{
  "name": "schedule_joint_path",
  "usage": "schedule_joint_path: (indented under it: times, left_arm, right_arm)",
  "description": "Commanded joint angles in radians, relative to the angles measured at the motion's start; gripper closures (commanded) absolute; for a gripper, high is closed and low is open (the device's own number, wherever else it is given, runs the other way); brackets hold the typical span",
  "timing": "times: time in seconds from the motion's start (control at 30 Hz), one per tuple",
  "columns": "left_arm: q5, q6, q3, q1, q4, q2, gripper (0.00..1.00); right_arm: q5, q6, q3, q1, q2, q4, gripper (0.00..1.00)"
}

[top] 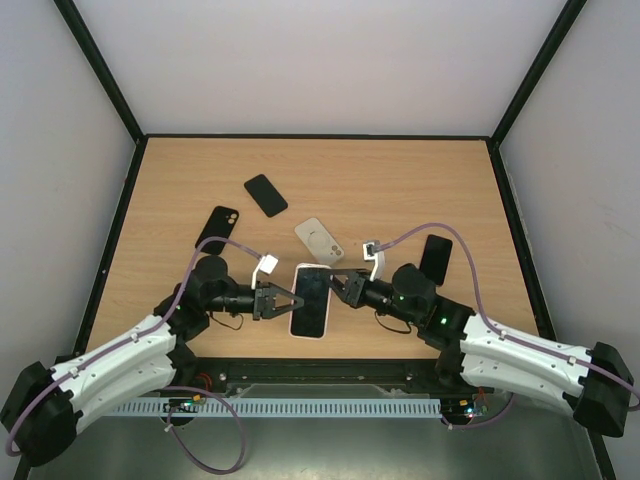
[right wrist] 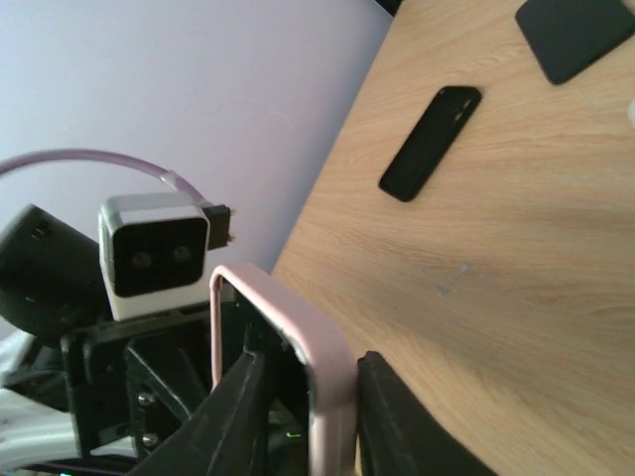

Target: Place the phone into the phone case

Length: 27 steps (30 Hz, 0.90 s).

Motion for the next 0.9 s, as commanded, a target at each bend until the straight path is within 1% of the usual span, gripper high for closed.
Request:
schedule_joint_path:
  times: [0.0,0.07,0.13,0.2,0.3,0.37,0.47,0.53,0.63,0.87]
  left_arm:
    - [-0.077,0.003,0.01,0.004,-0.055,0.001,0.98]
    - [-0.082,-0.017,0.01,0.005,-0.034,-0.014,0.98]
    - [-0.095,-0.033,0.011,0.006,-0.019,-0.03,0.98]
    - [-0.108,-0.051,0.01,0.006,0.003,-0.045,0.98]
    - [-0.117,-0.095,-0.003,0.006,0.067,-0.063,0.98]
    - [-0.113,-0.129,-0.015,0.006,0.129,-0.07,0.98]
    - [-0.114,-0.163,-0.024,0.006,0.201,-0.071,0.98]
    - [-0.122,-0.175,-0.025,0.006,0.223,-0.072,0.98]
    - [-0.145,-0.18,-0.025,0.006,0.231,-0.076,0.98]
    - [-0.213,-0.165,-0.03,0.007,0.187,-0.08,0.98]
  right_arm:
    - [0.005,0.004,0.016,-0.002,0.035,-0.014,0.65]
    - [-0.006,0.02,0.003,-0.003,0.044,-0.005,0.51]
    - [-0.023,0.036,-0.021,-0.002,0.041,0.017,0.38]
    - [-0.045,0.057,-0.055,-0.002,0.03,0.054,0.3]
    - [-0.099,0.081,-0.098,-0.002,0.026,0.118,0.24]
    - [-0.141,0.089,-0.112,-0.002,0.035,0.14,0.23]
    - [-0.238,0.118,-0.154,-0.003,0.052,0.245,0.24]
    - [-0.292,0.143,-0.183,-0.002,0.06,0.328,0.26]
    - [-0.32,0.167,-0.207,-0.002,0.06,0.384,0.38]
    - [-0.285,0.171,-0.233,-0.002,0.004,0.369,0.86]
